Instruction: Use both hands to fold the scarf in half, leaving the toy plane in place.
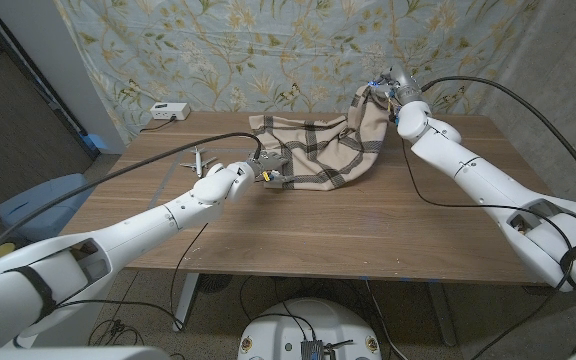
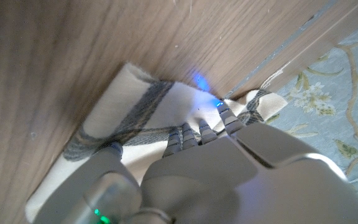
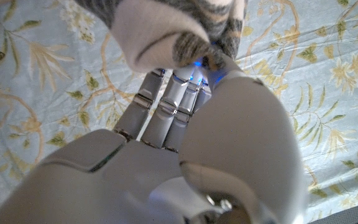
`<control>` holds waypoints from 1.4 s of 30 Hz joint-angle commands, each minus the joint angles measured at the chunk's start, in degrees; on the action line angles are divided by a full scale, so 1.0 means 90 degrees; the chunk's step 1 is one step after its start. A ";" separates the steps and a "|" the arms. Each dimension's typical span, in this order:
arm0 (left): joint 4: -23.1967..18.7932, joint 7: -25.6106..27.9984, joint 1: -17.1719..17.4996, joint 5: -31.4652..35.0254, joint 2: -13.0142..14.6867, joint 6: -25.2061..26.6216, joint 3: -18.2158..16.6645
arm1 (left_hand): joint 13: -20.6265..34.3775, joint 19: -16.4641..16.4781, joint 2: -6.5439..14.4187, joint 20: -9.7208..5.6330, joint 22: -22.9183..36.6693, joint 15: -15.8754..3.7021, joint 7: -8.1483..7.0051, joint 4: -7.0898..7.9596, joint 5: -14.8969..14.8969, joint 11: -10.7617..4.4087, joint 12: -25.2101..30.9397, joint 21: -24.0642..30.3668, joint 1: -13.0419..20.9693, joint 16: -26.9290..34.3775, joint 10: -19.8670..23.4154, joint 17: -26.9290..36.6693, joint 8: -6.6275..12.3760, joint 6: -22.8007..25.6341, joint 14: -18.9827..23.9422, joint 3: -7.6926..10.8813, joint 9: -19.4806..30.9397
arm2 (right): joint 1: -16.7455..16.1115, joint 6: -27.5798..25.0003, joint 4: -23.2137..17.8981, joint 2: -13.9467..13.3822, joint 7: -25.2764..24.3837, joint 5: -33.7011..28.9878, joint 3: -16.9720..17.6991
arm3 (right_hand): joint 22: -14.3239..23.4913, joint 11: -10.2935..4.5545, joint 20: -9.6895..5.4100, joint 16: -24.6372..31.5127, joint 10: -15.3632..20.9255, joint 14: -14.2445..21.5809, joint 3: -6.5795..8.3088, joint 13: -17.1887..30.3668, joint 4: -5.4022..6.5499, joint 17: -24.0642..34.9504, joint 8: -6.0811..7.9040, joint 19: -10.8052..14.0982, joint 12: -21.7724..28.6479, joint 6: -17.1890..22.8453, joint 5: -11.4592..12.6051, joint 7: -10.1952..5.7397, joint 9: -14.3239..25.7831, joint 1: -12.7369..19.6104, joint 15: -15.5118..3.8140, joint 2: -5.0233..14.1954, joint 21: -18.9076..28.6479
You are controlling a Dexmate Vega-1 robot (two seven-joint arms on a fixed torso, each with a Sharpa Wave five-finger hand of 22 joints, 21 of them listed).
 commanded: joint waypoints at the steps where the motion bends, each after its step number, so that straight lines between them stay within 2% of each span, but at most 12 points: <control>1: 0.0266 0.0126 0.0011 -0.0106 -0.0102 -0.0066 -0.0043 | 0.0016 -0.0005 0.0684 0.0076 0.0024 0.0044 0.0123 0.0015 0.0066 0.0060 -0.0009 -0.0016 -0.0045 0.0053 -0.0017 0.0010 -0.0028 -0.0046 -0.0005 0.0200 0.0021 | 0.0700 0.0275 0.0227 0.0373 0.0295 -0.0566 -0.0465 | -0.0004 0.0010 -0.0059 -0.0021 0.0347 0.0099 0.0061 0.0252 0.0007 0.0058 -0.0012 0.0017 0.0018 0.0015 0.0049 0.0039 0.0016 0.0169 -0.0189 0.0113 0.0053; 5: 0.0333 0.0159 -0.0011 -0.0144 -0.0122 -0.0102 -0.0023 | 0.0018 0.0012 0.0697 0.0065 0.0029 0.0026 0.0137 0.0018 0.0086 0.0046 -0.0007 -0.0010 -0.0042 0.0057 -0.0027 0.0010 -0.0028 -0.0058 -0.0001 0.0345 0.0022 | 0.0910 0.0423 0.0423 0.0543 0.0394 -0.0694 -0.0626 | -0.0017 0.0017 -0.0061 -0.0027 0.0363 0.0101 0.0072 0.0249 0.0014 0.0106 -0.0016 0.0009 0.0015 0.0010 0.0052 0.0039 0.0024 0.0167 -0.0188 0.0111 0.0066; 8: 0.0368 0.0182 -0.0027 -0.0155 -0.0130 -0.0113 -0.0008 | 0.0022 0.0016 0.0694 0.0045 0.0038 0.0005 0.0113 0.0019 0.0117 0.0025 0.0003 -0.0010 -0.0027 0.0062 -0.0028 0.0011 -0.0022 -0.0073 -0.0002 0.0684 0.0024 | 0.1031 0.0530 0.0555 0.0665 0.0433 -0.0776 -0.0725 | -0.0023 0.0016 -0.0064 -0.0028 0.0358 0.0105 0.0077 0.0262 0.0017 0.0128 -0.0017 0.0004 0.0018 0.0013 0.0053 0.0038 0.0026 0.0165 -0.0188 0.0110 0.0072; 22: 0.0477 0.0218 -0.0120 -0.0209 -0.0188 -0.0144 0.0053 | 0.0027 0.0001 0.0675 0.0046 0.0051 0.0004 0.0132 0.0032 0.0126 0.0054 0.0001 -0.0014 -0.0043 0.0061 -0.0072 0.0017 -0.0027 -0.0120 -0.0029 0.1120 0.0026 | 0.1473 0.1194 0.0878 0.1103 0.0690 -0.1094 -0.1123 | -0.0065 0.0035 -0.0074 -0.0056 0.0341 0.0092 0.0113 0.0302 0.0028 0.0300 -0.0027 -0.0034 0.0008 0.0030 0.0061 0.0018 0.0039 0.0161 -0.0186 0.0088 0.0120; 35: 0.0479 0.0267 -0.0118 -0.0254 -0.0184 -0.0141 0.0083 | 0.0029 -0.0009 0.0661 0.0035 0.0059 0.0004 0.0139 0.0039 0.0112 0.0042 0.0004 -0.0014 -0.0079 0.0061 -0.0086 0.0023 -0.0027 -0.0139 -0.0052 0.1347 0.0028 | 0.1851 0.1681 0.0906 0.1497 0.0937 -0.1540 -0.1489 | -0.0088 0.0058 -0.0078 -0.0096 0.0327 0.0068 0.0139 0.0333 0.0036 0.0400 -0.0039 -0.0079 0.0000 0.0027 0.0065 0.0004 0.0049 0.0154 -0.0186 0.0081 0.0149; 42: 0.0423 0.0293 -0.0072 -0.0283 -0.0128 -0.0125 0.0057 | 0.0029 -0.0011 0.0651 0.0032 0.0063 0.0002 0.0133 0.0043 0.0099 0.0042 0.0008 -0.0013 -0.0106 0.0064 -0.0090 0.0026 -0.0025 -0.0144 -0.0058 0.1459 0.0029 | 0.1949 0.2247 0.0915 0.1611 0.1160 -0.1683 -0.1677 | -0.0103 0.0068 -0.0093 -0.0116 0.0334 0.0061 0.0155 0.0329 0.0042 0.0476 -0.0046 -0.0131 -0.0015 0.0033 0.0066 0.0005 0.0050 0.0144 -0.0185 0.0074 0.0161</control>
